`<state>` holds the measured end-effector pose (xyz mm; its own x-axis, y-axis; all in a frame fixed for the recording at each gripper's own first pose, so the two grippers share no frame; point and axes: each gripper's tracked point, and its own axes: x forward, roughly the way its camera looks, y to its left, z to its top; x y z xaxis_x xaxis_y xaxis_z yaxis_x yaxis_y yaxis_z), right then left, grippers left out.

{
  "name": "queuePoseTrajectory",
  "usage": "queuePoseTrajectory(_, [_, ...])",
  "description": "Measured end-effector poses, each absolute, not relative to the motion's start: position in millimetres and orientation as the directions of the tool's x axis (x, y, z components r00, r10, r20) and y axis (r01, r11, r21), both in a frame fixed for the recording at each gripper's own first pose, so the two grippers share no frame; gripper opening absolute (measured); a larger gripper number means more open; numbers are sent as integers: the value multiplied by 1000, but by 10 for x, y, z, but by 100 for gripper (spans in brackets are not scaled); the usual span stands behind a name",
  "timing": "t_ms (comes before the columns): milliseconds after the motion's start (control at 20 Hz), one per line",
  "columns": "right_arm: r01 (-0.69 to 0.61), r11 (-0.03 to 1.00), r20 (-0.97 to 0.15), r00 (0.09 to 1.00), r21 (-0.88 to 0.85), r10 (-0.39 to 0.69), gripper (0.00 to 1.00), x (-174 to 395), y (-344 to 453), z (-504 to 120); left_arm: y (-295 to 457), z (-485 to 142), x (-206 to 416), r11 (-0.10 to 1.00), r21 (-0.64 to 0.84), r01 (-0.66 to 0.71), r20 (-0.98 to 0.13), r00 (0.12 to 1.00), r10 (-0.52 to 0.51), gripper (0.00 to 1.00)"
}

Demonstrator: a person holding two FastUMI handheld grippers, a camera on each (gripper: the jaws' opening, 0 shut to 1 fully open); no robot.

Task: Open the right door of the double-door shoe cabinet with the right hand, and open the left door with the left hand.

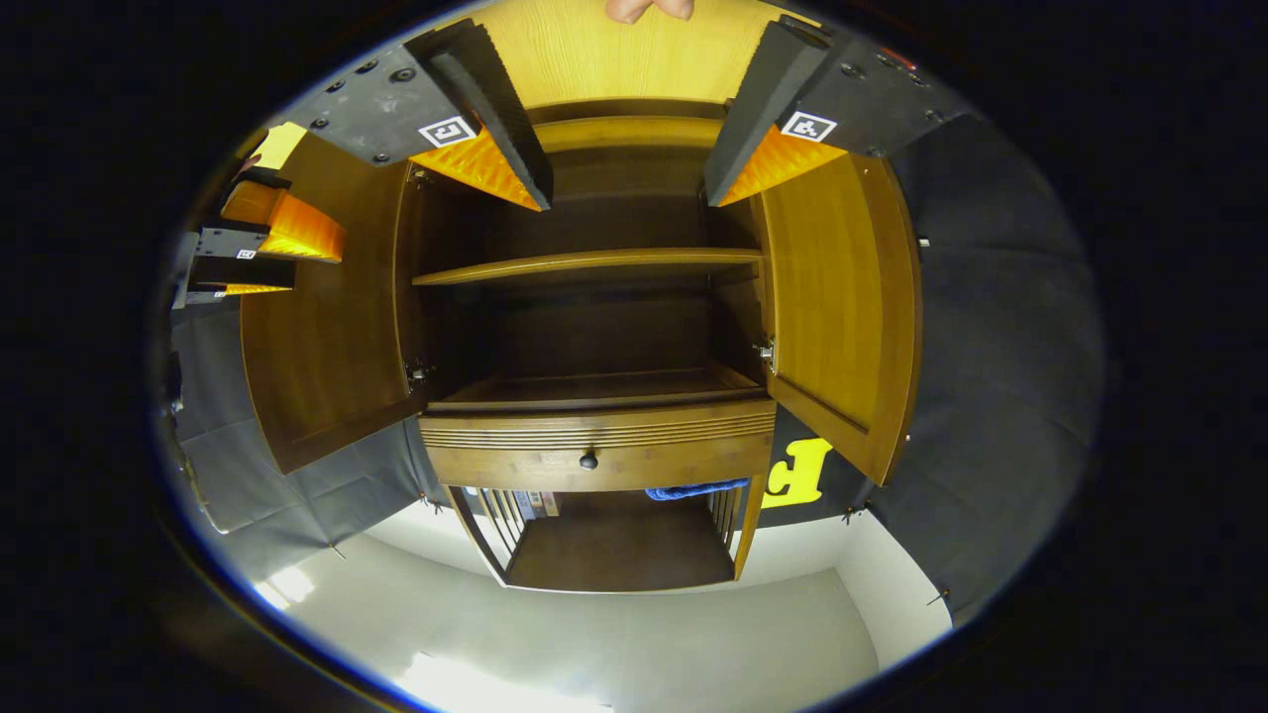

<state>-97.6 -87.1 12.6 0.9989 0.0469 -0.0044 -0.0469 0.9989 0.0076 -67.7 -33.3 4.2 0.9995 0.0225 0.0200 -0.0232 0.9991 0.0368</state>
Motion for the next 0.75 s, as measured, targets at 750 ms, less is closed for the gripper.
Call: queuePoseTrajectory(750, [-34,999,-2,999,17,34,99,-976,-922,132,-359,64,-683,999,41,-14,24,1000,13,99])
